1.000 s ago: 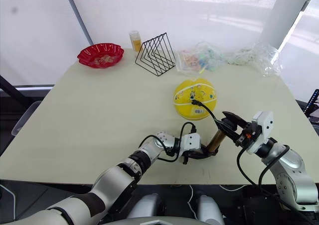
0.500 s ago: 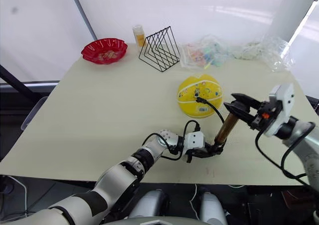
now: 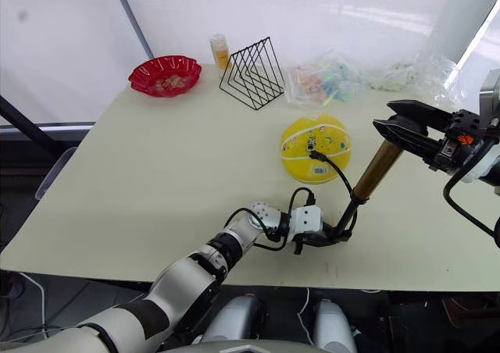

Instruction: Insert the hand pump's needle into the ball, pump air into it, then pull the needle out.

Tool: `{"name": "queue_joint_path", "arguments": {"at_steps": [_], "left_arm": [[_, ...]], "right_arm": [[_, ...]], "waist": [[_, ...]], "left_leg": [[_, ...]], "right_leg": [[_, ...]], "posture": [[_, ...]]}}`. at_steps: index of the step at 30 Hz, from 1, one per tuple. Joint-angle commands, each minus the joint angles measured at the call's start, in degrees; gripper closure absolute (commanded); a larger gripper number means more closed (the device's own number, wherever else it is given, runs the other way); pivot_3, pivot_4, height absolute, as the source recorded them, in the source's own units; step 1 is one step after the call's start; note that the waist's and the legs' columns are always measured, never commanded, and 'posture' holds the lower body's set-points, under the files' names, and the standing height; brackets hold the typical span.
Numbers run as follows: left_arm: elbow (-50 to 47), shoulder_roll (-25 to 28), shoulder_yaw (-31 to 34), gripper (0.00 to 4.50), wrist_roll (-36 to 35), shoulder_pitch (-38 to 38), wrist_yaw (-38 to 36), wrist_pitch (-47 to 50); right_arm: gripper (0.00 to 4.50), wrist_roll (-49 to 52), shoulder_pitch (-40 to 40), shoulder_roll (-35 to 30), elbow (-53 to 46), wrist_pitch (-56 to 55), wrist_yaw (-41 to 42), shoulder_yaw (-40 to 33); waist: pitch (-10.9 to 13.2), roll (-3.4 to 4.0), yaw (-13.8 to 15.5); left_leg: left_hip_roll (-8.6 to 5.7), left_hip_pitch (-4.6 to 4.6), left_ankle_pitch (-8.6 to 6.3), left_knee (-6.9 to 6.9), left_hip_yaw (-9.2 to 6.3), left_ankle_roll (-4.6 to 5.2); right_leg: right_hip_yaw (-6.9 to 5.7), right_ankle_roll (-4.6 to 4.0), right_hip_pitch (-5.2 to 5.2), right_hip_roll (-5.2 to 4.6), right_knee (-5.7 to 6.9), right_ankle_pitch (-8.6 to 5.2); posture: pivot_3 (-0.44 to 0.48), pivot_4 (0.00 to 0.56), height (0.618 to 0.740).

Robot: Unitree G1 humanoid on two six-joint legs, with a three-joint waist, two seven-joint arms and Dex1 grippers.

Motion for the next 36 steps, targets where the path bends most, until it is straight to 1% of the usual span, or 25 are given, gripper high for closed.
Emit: {"name": "queue_joint_path", "arguments": {"at_steps": [1,4,7,8,10,12,14,19,24,29,31,33,36], "left_arm": [[5.16,2.87,-3.23,3.50,4.73,3.47,-0.37,2.57],[5.11,2.99,-3.27,3.50,4.75,3.51,-0.41,2.57],[5.08,3.04,-3.23,3.50,4.72,3.44,-0.30,2.69],[5.07,3.06,-3.18,3.50,4.67,3.41,-0.29,2.75],[5.05,3.04,-3.28,3.50,4.74,3.38,-0.22,2.73],[5.06,3.00,-3.22,3.50,4.65,3.29,-0.12,2.83],[5.10,2.97,-3.19,3.50,4.62,3.18,-0.09,2.90],[5.19,2.93,-3.12,3.50,4.74,2.95,-0.03,3.00],[5.21,2.85,-3.02,3.50,4.69,2.86,-0.06,3.00],[5.26,2.96,-2.90,3.50,4.63,2.82,-0.01,3.02],[5.34,3.07,-2.86,3.50,4.62,2.81,-0.02,3.06],[5.39,3.12,-2.84,3.50,4.62,2.81,-0.03,3.07],[5.40,3.16,-2.88,3.50,4.69,2.77,-0.15,3.01]], "right_arm": [[2.92,2.88,2.13,4.18,-3.60,-1.54,-2.89,-2.23],[2.92,-0.41,6.60,6.95,-5.56,-1.84,-2.22,2.52],[2.92,-3.18,10.10,11.94,-5.13,-3.39,-2.70,8.34],[2.92,-4.11,10.80,13.76,-4.97,-3.88,-2.87,10.40],[2.92,-6.40,12.26,16.74,-3.92,-4.72,-2.85,14.37],[2.92,-9.03,13.86,18.94,-2.38,-5.63,-2.12,17.71],[2.92,-13.00,16.25,21.26,1.47,-8.13,-0.13,20.74],[2.92,-20.95,19.20,23.87,8.94,-14.35,4.13,24.60],[2.92,-26.92,20.12,25.59,13.35,-19.11,6.10,28.35],[2.92,-25.77,17.83,25.41,10.45,-19.58,5.22,25.48],[2.92,-21.14,14.92,21.71,5.85,-17.05,4.22,19.75],[2.92,-18.41,13.35,19.43,3.38,-15.40,3.70,16.63],[2.92,-11.89,9.38,13.59,-0.13,-11.54,2.53,9.42]], "waist": [[-0.04,-0.06,0.02],[-0.20,-0.20,-0.11],[-0.72,-0.74,-0.58],[-0.82,-0.82,-0.76],[-0.95,-0.97,-1.27],[-1.12,-0.96,-1.56],[-1.39,-1.07,-1.56],[-1.98,-1.28,-1.53],[-2.06,-1.30,-1.44],[-2.05,-1.12,-1.42],[-1.92,-0.93,-1.41],[-1.41,-0.48,-1.33],[-0.98,-0.03,-1.16]], "left_leg": [[0.01,0.03,0.00,0.00,-0.02,0.00],[0.01,0.16,0.00,-0.01,-0.02,0.00],[0.15,0.27,0.00,-0.03,-0.02,0.00],[0.21,0.34,-0.01,-0.04,-0.03,0.00],[0.27,0.60,-0.01,-0.10,-0.07,-0.01],[0.31,0.98,-0.02,-0.19,-0.06,-0.02],[0.36,1.05,-0.02,-0.22,-0.06,-0.02],[0.44,1.10,-0.03,-0.30,-0.10,-0.02],[0.46,1.11,-0.03,-0.31,-0.14,-0.02],[0.44,1.09,-0.03,-0.32,-0.13,-0.03],[0.44,1.09,-0.03,-0.32,-0.13,-0.03],[0.34,1.01,-0.03,-0.27,-0.12,-0.03],[0.24,0.79,-0.02,-0.19,-0.12,-0.02]], "right_leg": [[-0.01,0.00,0.03,0.00,0.00,0.00],[-0.02,0.00,0.13,0.01,0.01,0.00],[-0.02,-0.02,0.17,0.13,0.02,-0.01],[-0.01,-0.04,0.24,0.21,0.01,-0.02],[-0.02,-0.09,0.47,0.25,-0.01,-0.05],[0.01,-0.33,0.75,0.22,-0.01,-0.21],[0.02,-0.33,0.76,0.26,0.00,-0.23],[-0.03,-0.32,0.76,0.45,0.02,-0.20],[-0.05,-0.46,0.76,0.46,0.04,-0.29],[-0.05,-0.50,0.75,0.43,0.02,-0.31],[-0.05,-0.49,0.75,0.42,0.02,-0.30],[-0.04,-0.49,0.71,0.39,0.03,-0.30],[-0.07,-0.33,0.62,0.36,0.03,-0.21]], "posture": [[0.000,0.150,0.737],[0.000,0.150,0.737],[0.000,0.150,0.737],[0.000,0.150,0.737],[0.000,0.150,0.737],[0.000,0.150,0.737],[0.000,0.150,0.737],[0.000,0.150,0.737],[0.000,0.150,0.737],[0.000,0.150,0.737],[0.000,0.150,0.737],[0.000,0.150,0.737],[0.000,0.150,0.737]]}}
